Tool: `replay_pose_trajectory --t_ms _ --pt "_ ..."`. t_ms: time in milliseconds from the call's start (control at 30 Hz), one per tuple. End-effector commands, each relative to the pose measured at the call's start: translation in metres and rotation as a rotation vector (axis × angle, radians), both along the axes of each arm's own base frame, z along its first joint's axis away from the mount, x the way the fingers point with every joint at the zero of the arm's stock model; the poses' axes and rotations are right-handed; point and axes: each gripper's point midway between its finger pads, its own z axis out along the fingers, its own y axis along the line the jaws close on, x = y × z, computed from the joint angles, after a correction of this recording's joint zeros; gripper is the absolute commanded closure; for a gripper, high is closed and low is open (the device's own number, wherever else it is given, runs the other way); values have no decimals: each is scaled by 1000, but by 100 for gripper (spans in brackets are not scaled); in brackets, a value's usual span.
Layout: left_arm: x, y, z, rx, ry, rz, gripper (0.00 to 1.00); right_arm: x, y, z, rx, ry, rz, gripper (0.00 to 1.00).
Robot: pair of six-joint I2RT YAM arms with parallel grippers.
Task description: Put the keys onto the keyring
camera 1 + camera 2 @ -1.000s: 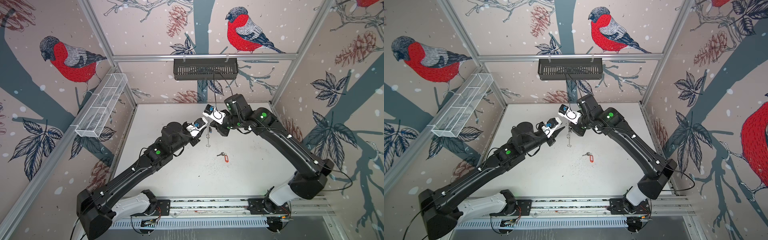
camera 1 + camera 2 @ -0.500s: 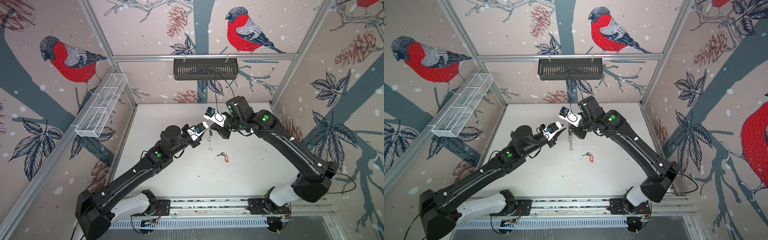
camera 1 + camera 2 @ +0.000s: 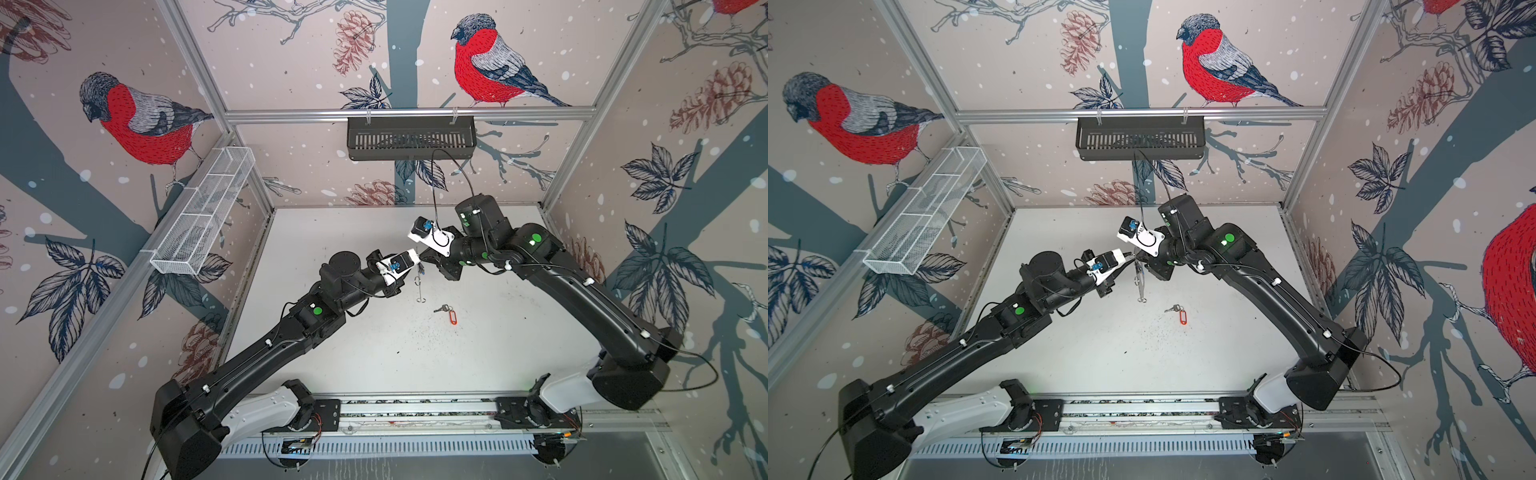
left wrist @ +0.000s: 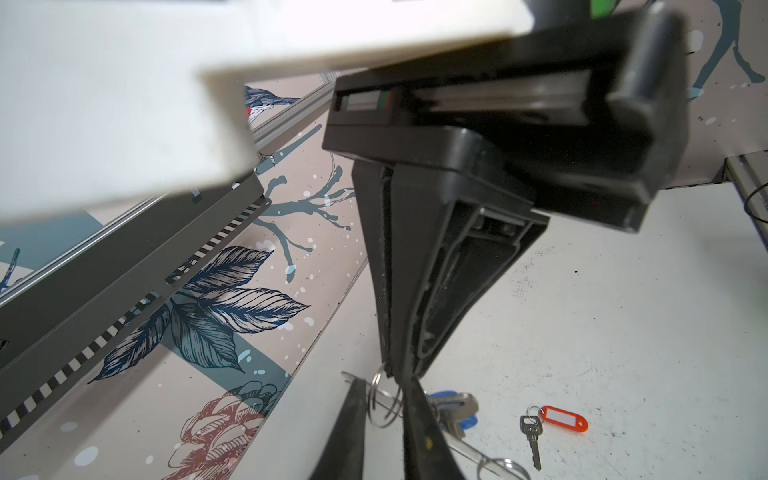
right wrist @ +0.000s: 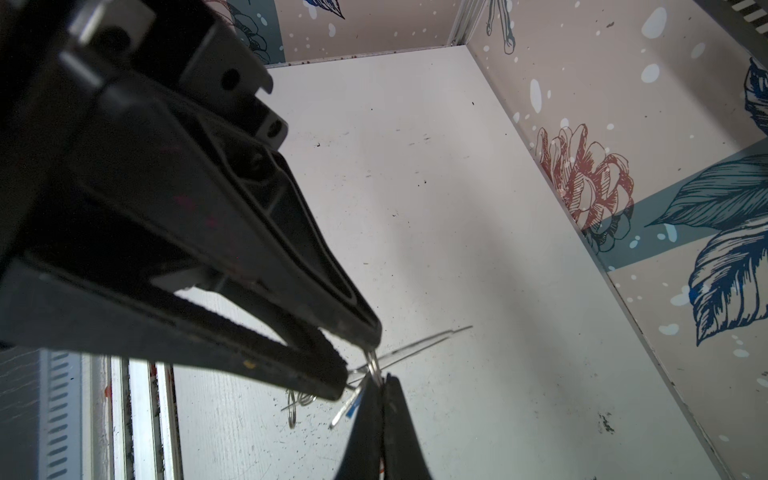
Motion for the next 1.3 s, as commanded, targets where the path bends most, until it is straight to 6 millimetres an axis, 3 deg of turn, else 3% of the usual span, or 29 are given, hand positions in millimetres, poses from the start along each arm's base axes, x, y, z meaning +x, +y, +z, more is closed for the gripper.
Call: replay_pose_trajectory --t_ms 0,600,633,900,1267 --pt "-5 -3 13 -12 -32 -36 81 -1 6 14 53 -35 25 100" --pt "0 -9 -3 55 47 -49 89 -15 4 30 111 -66 70 100" --pt "1 -8 10 35 31 -47 89 -16 3 31 114 -67 71 100" --pt "6 -2 14 13 63 -49 100 -21 4 36 137 -75 91 100" --pt "4 6 22 -42 60 -66 100 -19 1 40 171 -101 72 100"
